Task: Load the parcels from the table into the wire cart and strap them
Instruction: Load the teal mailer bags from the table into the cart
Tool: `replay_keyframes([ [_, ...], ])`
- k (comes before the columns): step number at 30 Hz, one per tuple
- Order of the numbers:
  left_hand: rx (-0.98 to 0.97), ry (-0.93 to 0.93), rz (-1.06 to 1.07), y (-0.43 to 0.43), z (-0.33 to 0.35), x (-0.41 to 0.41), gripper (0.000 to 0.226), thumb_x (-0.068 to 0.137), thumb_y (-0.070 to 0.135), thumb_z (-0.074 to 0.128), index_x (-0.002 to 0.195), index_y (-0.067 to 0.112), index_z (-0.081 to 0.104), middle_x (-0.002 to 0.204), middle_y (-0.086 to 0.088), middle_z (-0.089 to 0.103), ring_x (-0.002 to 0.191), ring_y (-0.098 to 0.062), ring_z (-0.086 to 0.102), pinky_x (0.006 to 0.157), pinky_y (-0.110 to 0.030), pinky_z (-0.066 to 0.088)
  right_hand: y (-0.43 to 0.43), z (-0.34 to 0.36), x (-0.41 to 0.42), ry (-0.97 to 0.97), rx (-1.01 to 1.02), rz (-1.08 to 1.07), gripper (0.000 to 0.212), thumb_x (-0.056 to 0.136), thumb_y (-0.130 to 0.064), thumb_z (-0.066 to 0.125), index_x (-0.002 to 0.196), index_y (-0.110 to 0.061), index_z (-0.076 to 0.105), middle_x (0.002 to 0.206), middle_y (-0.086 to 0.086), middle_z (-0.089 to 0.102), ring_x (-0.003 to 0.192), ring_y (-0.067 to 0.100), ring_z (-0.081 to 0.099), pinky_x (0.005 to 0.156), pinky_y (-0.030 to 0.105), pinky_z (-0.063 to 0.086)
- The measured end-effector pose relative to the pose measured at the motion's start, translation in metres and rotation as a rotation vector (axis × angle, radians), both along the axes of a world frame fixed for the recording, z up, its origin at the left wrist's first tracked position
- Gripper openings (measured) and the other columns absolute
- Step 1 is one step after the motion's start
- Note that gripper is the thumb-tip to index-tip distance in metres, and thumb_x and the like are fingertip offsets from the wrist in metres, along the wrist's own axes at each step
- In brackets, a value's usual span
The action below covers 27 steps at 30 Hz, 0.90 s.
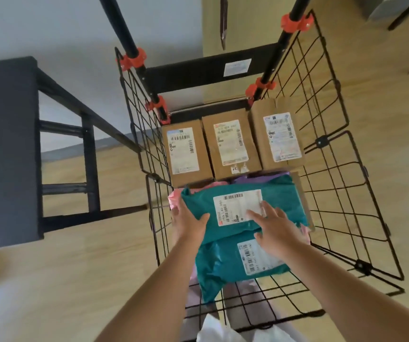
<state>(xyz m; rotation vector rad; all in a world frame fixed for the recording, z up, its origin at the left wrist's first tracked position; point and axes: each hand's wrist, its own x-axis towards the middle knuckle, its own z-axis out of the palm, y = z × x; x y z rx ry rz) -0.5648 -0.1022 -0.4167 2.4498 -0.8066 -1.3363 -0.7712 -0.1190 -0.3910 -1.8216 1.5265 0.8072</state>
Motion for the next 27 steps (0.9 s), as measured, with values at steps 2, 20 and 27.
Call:
replay_keyframes([
  [2,-0.046,-0.227,-0.250,0.002,0.002,-0.009,0.097,0.085,0.019,0.072,0.153,0.035,0.004,0.158,-0.008,0.014,0.141,-0.031,0.026,0.112,-0.049,0.036,-0.003,-0.001,0.000,0.007,0.003,0.048,0.066,0.099,-0.032,0.046,0.152,-0.046,0.011,0.165,-0.001,-0.004,0.147,0.033,0.015,0.104,0.045,0.047],
  [20,0.055,-0.304,-0.955,0.003,0.021,-0.042,0.075,0.087,0.005,0.059,0.150,0.031,0.028,0.149,-0.005,0.020,0.132,-0.024,0.030,0.097,-0.039,0.049,-0.018,0.001,0.002,0.074,0.122,0.290,0.084,0.092,-0.011,0.051,0.153,-0.048,0.008,0.165,0.003,-0.006,0.146,0.036,0.020,0.101,0.043,0.045],
  [27,0.109,-0.334,-0.821,0.007,0.052,-0.058,0.065,0.087,0.009,0.060,0.144,0.023,0.031,0.142,-0.007,0.032,0.126,-0.025,0.038,0.095,-0.040,0.046,-0.026,0.028,-0.001,0.016,0.068,0.279,0.071,0.090,-0.016,0.057,0.151,-0.032,0.025,0.146,0.005,0.039,0.128,0.028,0.043,0.093,0.042,0.051],
])
